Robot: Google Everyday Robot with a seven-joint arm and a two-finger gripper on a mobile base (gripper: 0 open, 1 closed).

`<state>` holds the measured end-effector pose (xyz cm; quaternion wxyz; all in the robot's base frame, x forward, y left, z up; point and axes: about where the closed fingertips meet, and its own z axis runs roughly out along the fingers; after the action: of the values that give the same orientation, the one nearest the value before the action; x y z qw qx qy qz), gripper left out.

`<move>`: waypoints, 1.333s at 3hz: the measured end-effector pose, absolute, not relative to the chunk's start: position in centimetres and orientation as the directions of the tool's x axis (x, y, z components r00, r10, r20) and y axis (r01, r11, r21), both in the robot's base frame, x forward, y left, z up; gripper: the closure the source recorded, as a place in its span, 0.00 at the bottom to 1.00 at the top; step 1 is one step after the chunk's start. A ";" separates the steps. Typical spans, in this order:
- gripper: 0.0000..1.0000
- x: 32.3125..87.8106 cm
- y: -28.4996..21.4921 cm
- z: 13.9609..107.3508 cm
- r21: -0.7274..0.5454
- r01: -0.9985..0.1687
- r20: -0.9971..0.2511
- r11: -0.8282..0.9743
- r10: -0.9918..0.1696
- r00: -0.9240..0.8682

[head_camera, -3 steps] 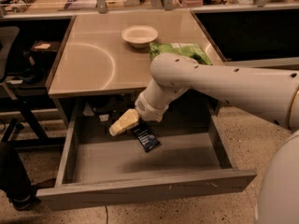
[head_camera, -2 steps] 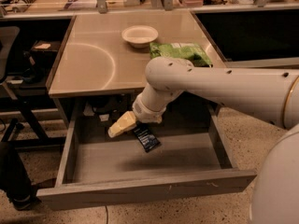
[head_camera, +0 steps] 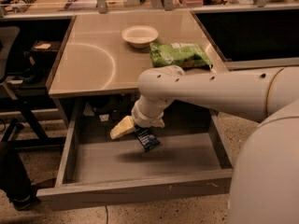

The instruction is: Pick rxbar blueberry from top drawer and place on counter

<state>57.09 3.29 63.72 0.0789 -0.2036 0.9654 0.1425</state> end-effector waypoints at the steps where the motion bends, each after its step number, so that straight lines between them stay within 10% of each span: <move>1: 0.00 57.4 3.3 62.6 0.223 -0.387 -0.207 0.895 -0.345 -0.916; 4: 0.00 58.1 5.4 58.6 0.200 -0.384 -0.173 0.901 -0.354 -0.919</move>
Offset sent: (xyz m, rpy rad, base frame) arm 0.0104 0.0118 -0.0354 -0.0474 -0.0064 -0.0580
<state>58.07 5.39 58.59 0.0665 -0.1897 0.9727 0.1157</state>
